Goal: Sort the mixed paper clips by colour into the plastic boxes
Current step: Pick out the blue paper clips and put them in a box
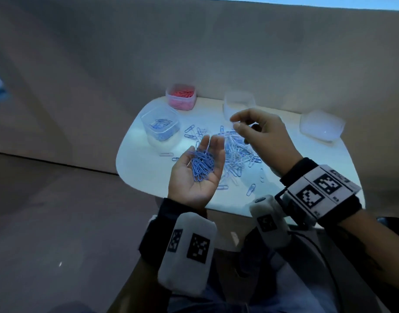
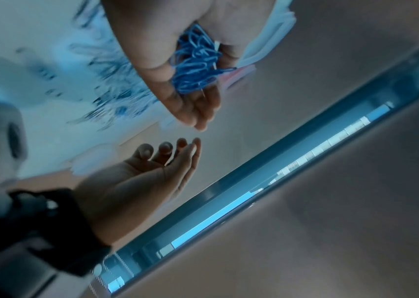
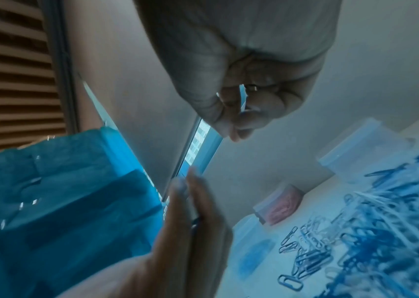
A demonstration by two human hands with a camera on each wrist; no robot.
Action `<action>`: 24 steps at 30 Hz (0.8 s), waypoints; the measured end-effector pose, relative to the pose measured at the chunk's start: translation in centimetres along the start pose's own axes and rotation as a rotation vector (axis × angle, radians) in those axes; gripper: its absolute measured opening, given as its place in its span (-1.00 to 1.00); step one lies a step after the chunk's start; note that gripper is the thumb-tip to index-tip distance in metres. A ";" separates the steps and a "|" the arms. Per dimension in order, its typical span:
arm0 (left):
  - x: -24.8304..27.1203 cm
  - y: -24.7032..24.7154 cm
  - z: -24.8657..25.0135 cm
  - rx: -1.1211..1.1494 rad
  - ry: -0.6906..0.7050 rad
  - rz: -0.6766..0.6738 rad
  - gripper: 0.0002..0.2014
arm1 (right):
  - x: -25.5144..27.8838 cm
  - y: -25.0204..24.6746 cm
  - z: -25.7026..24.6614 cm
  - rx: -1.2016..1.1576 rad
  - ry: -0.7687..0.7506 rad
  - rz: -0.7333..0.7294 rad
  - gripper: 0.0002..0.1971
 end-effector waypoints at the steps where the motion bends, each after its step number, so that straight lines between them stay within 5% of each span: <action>1: 0.1 0.0 0.7 0.007 -0.022 0.002 -0.77 | -0.6 0.7 -0.2 0.052 0.007 -0.020 -0.88; 3: 0.0 0.6 3.1 -0.050 -0.041 -0.008 -0.88 | -1.9 3.6 -1.0 0.233 0.003 -0.131 -0.79; 6: -1.4 2.9 8.0 -0.368 0.063 -0.052 -0.73 | -3.4 8.8 -2.5 0.543 -0.071 -0.311 -0.59; 10: -5.6 7.4 12.6 -0.911 0.142 -0.119 -0.64 | -5.3 11.6 -2.9 0.644 -0.058 -0.329 -0.53; 13: -9.4 8.3 13.7 -1.599 0.276 -0.074 -0.61 | -6.1 9.9 -2.5 0.511 0.003 -0.267 -0.56; 16: -11.5 7.8 12.6 -2.220 0.286 -0.185 -0.64 | -6.0 6.4 -1.4 0.467 -0.003 -0.233 -0.62; 24: -11.6 7.6 11.9 -2.771 0.290 -0.348 -0.79 | -4.8 -3.8 3.1 0.573 0.173 -0.146 -0.74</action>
Point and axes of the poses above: each hand's wrist, its own x-axis away from the middle knuckle, its own y-axis out of the palm, z = x × y, the point moved 6 cm from there along -x, towards the middle knuckle, and after that the axes turned 14 degrees about y, right-handed, at the moved point
